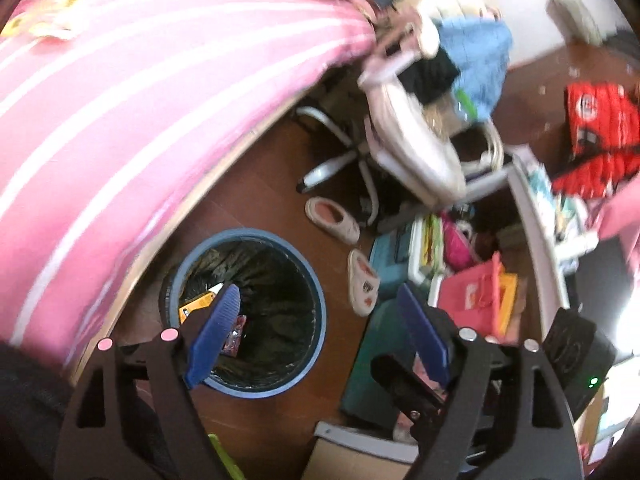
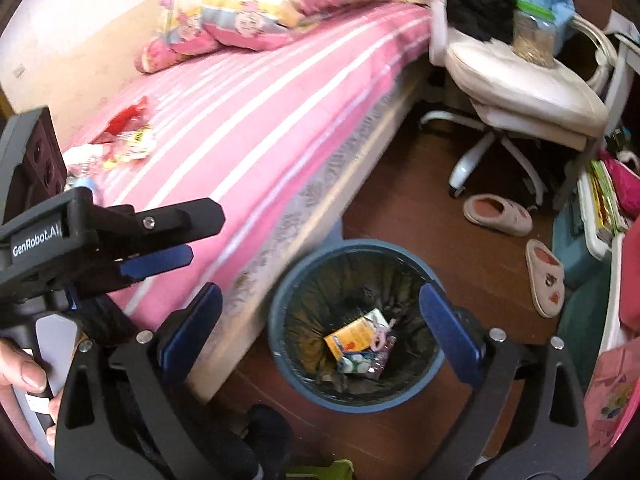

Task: Collect trash
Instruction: 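Move both tools back toward the clear water bottle on the bed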

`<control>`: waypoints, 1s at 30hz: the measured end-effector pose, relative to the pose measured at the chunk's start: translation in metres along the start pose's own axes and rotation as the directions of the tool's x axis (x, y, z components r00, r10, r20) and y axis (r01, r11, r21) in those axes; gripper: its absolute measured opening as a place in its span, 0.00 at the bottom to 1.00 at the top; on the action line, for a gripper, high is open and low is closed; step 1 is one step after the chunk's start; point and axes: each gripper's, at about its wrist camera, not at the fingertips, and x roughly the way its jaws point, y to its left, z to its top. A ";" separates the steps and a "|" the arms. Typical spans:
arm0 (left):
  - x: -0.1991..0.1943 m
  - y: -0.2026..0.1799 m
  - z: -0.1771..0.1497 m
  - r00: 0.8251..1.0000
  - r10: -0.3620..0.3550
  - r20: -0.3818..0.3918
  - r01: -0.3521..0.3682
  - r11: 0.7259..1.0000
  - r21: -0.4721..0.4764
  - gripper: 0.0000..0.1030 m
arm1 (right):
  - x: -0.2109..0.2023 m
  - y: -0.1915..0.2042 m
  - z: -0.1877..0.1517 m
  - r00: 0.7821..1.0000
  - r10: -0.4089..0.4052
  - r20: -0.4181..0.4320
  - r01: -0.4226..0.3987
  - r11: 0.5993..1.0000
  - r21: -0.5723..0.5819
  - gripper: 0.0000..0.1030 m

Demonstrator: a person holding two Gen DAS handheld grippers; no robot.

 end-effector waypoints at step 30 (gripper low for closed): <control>-0.239 0.193 0.020 0.923 0.118 0.367 -0.012 0.960 -0.279 0.85 | 0.007 0.257 0.059 0.918 0.396 -0.037 -0.386 0.866 -0.318 0.95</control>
